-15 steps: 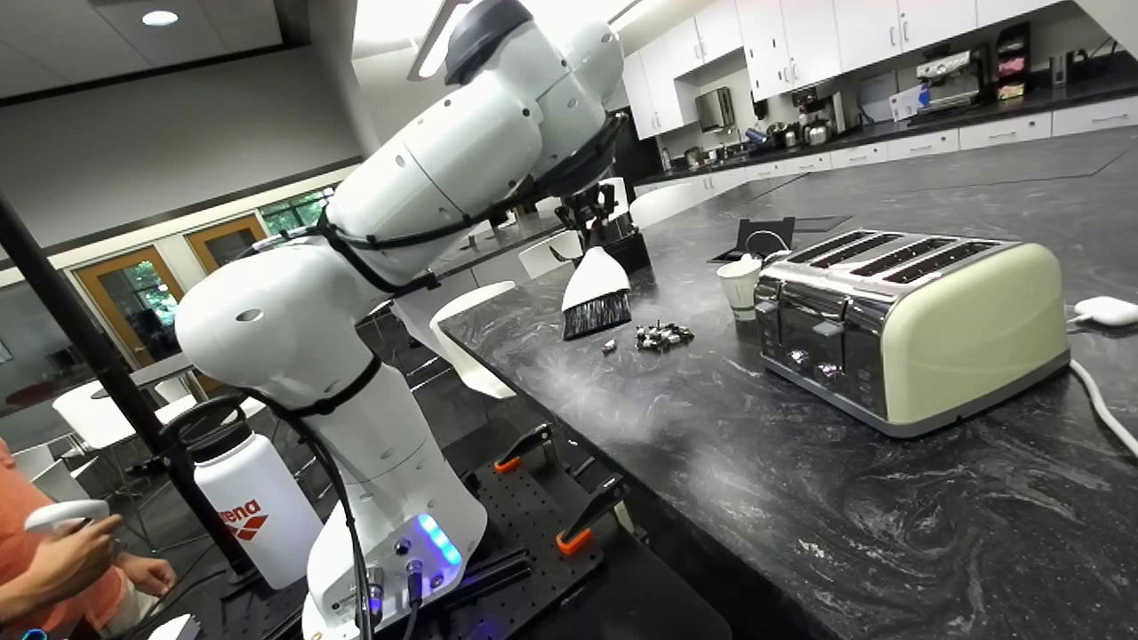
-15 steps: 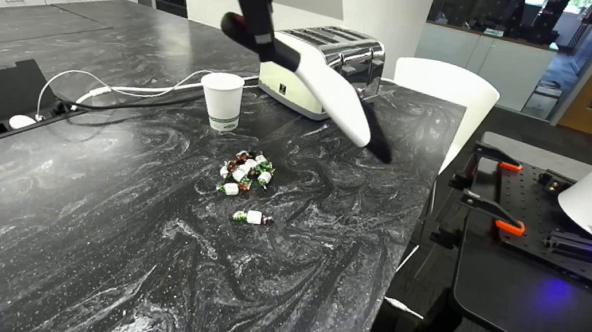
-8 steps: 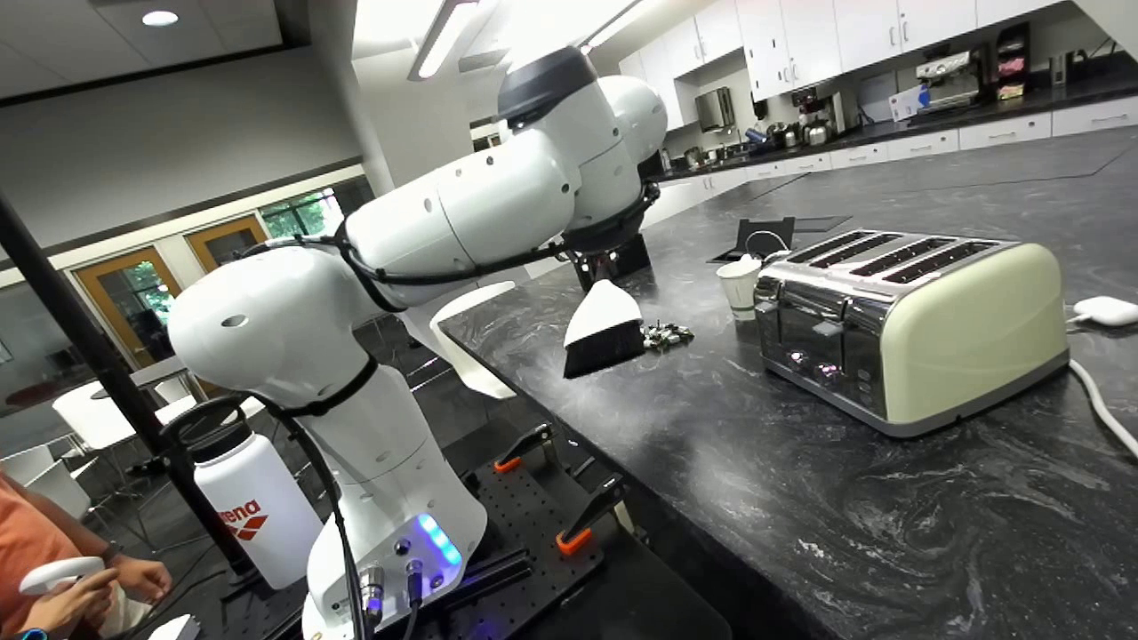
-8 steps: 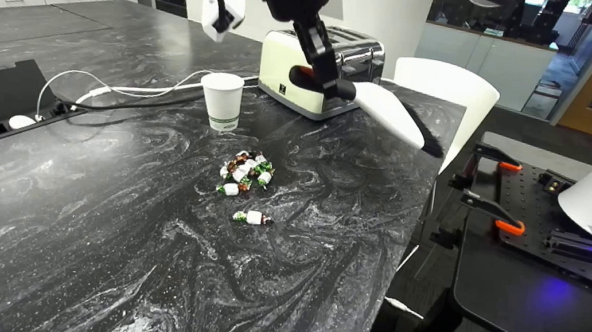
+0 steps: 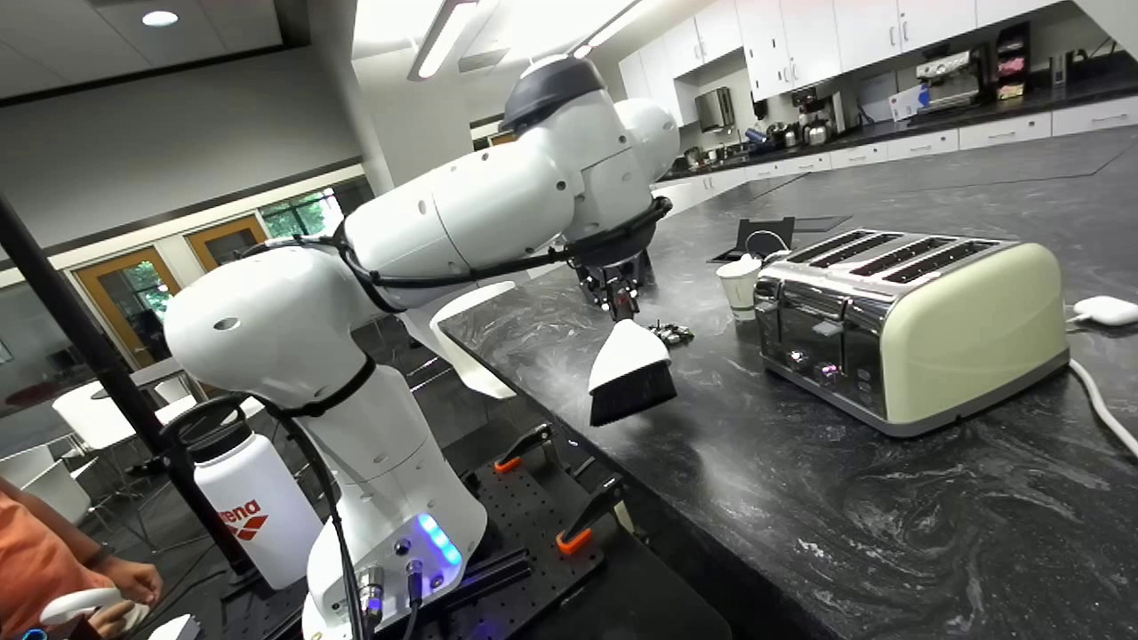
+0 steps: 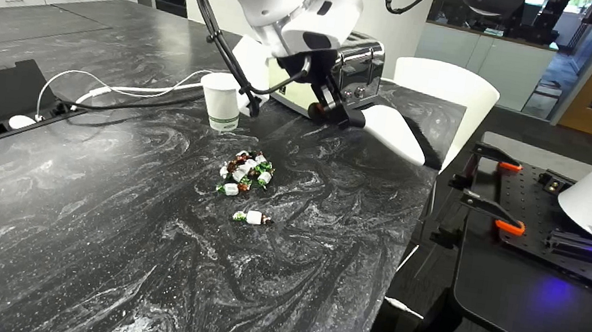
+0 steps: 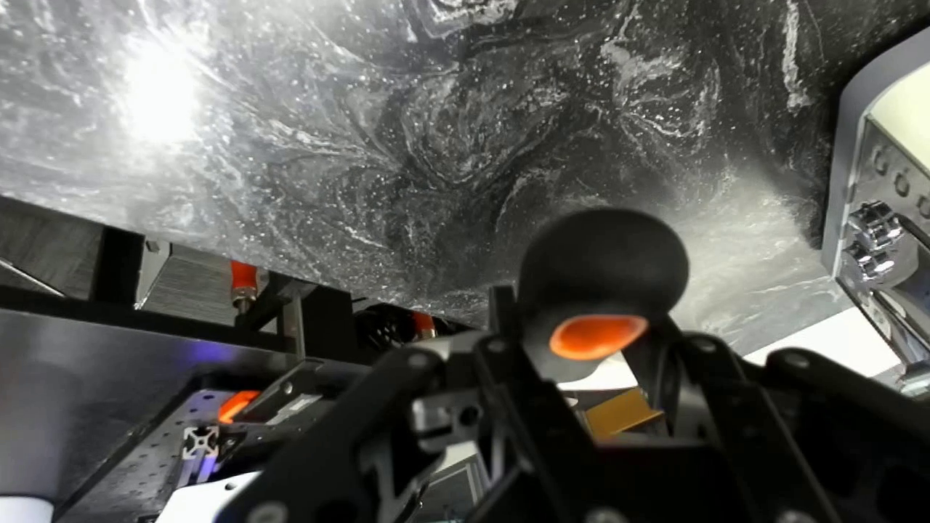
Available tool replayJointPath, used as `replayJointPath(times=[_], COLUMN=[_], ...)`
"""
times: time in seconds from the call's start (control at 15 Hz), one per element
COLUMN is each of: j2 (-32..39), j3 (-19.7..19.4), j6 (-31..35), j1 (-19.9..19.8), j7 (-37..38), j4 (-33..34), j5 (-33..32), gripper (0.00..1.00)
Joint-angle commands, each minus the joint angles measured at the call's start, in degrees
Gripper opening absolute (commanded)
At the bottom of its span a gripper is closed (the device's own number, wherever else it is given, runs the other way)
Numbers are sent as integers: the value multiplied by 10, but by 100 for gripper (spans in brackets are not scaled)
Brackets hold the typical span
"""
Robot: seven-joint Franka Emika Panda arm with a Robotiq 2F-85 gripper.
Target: Use the broom to sweep the sweets away from the tables edge
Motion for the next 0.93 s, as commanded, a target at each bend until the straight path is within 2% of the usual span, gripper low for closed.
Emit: replayJointPath(times=[0.0,0.6,0.67,0.73,0.8,0.87], j2=[0,0,0,0,0,0], j3=[-25,-80,-83,-85,-87,-87], j6=[19,62,66,69,73,75], j1=[-12,-2,0,1,3,5], j7=[0,0,0,0,0,0], j4=[-18,2,5,9,13,17], j5=[-13,-35,-37,-38,-39,-42], gripper=[14,14,22,52,66,72])
